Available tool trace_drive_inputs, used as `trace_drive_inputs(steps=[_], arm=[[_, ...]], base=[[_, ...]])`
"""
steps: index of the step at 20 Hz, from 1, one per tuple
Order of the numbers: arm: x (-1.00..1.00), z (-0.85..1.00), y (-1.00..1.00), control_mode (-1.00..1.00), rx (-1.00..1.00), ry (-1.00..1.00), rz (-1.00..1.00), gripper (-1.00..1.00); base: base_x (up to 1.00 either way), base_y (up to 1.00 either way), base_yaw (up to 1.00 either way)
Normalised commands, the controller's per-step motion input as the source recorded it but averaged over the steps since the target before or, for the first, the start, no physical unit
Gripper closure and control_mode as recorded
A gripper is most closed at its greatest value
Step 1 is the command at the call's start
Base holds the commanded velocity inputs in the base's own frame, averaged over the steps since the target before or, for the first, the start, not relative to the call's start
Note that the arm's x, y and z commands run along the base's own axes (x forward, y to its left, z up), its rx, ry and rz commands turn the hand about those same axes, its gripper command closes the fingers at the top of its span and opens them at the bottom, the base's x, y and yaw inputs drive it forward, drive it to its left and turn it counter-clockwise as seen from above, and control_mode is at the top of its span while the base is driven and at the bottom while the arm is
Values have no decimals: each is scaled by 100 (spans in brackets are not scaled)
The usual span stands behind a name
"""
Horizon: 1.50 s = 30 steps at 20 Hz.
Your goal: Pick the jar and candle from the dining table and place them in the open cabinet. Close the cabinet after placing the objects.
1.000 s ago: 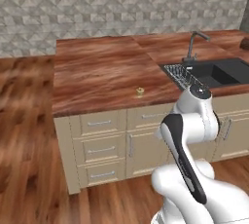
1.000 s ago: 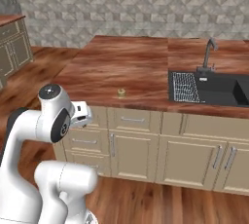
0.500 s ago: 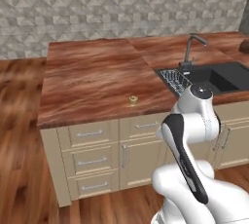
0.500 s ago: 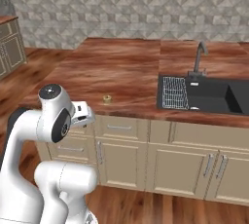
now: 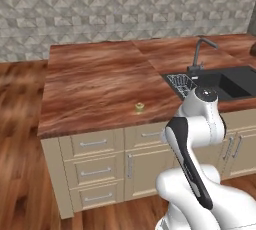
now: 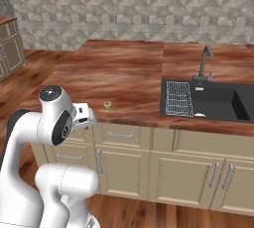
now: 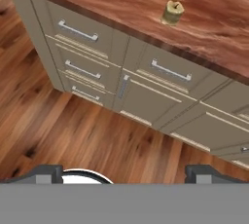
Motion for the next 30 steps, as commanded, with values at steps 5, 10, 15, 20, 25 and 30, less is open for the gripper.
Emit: trace_drive_inputs(steps=[5,10,15,20,25,30], arm=[[0,0,0,100,0,0,0,-100],[0,0,0,100,0,0,0,-100],[0,0,0,100,0,0,0,-100],[0,0,0,100,0,0,0,-100],[0,0,0,100,0,0,0,-100],[0,0,0,100,0,0,0,-100]], base=[[31,24,0],[31,37,0],[41,25,0],[50,10,0],[44,3,0],[14,0,0]])
